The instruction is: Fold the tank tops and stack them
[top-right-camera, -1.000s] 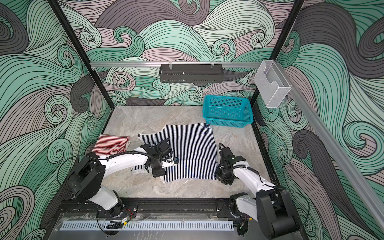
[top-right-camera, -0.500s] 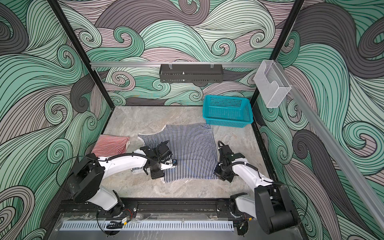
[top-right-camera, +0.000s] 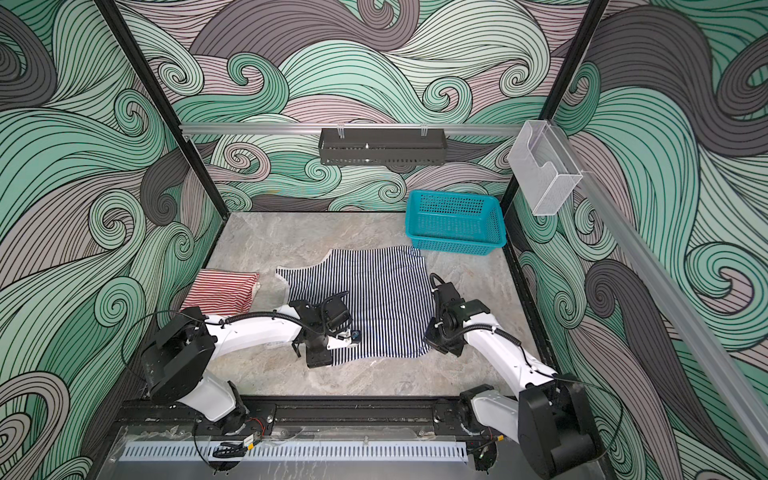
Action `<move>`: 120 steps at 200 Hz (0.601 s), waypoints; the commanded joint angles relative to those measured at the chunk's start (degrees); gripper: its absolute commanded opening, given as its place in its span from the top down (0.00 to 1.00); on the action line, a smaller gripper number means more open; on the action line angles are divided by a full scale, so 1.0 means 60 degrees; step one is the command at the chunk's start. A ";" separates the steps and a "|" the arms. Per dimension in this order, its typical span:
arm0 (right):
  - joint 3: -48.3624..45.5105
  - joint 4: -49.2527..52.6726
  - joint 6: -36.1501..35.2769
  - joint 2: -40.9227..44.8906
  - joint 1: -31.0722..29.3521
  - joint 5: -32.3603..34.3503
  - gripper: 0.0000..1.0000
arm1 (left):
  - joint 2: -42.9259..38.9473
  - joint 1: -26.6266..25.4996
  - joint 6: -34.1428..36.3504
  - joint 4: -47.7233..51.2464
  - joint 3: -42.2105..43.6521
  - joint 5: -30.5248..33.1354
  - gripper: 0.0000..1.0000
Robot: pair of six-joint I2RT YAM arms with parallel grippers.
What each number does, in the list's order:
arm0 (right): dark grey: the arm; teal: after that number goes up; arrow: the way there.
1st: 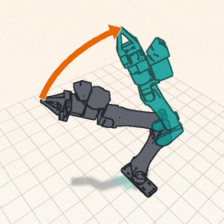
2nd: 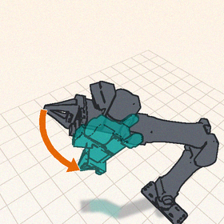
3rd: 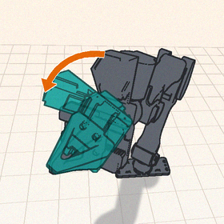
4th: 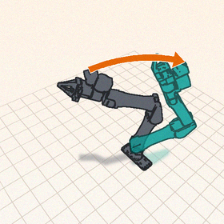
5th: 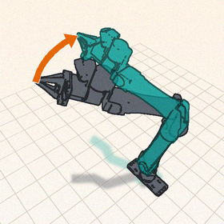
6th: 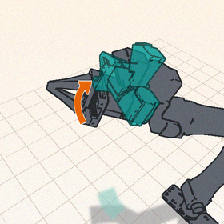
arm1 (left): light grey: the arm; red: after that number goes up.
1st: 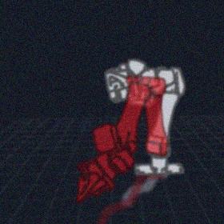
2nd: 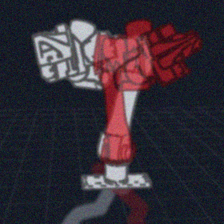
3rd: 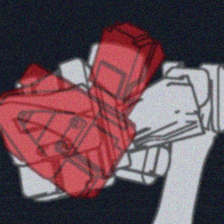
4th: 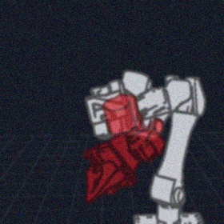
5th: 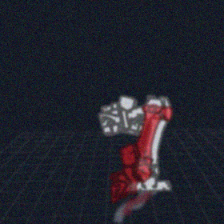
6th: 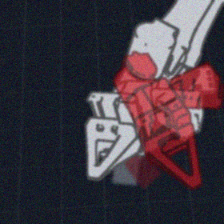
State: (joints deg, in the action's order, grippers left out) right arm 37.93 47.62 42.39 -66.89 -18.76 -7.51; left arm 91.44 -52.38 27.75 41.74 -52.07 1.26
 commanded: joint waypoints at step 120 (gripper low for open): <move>0.0211 0.0053 -0.0007 -0.0028 -0.0095 0.0168 1.00 | 0.0598 -0.0363 0.0151 0.0377 -0.0329 -0.1162 0.41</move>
State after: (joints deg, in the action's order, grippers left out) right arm 37.98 47.53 42.19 -67.20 -19.07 -7.51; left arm 93.69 -53.87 27.83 43.24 -53.12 -4.54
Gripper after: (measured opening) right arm 0.049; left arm 0.619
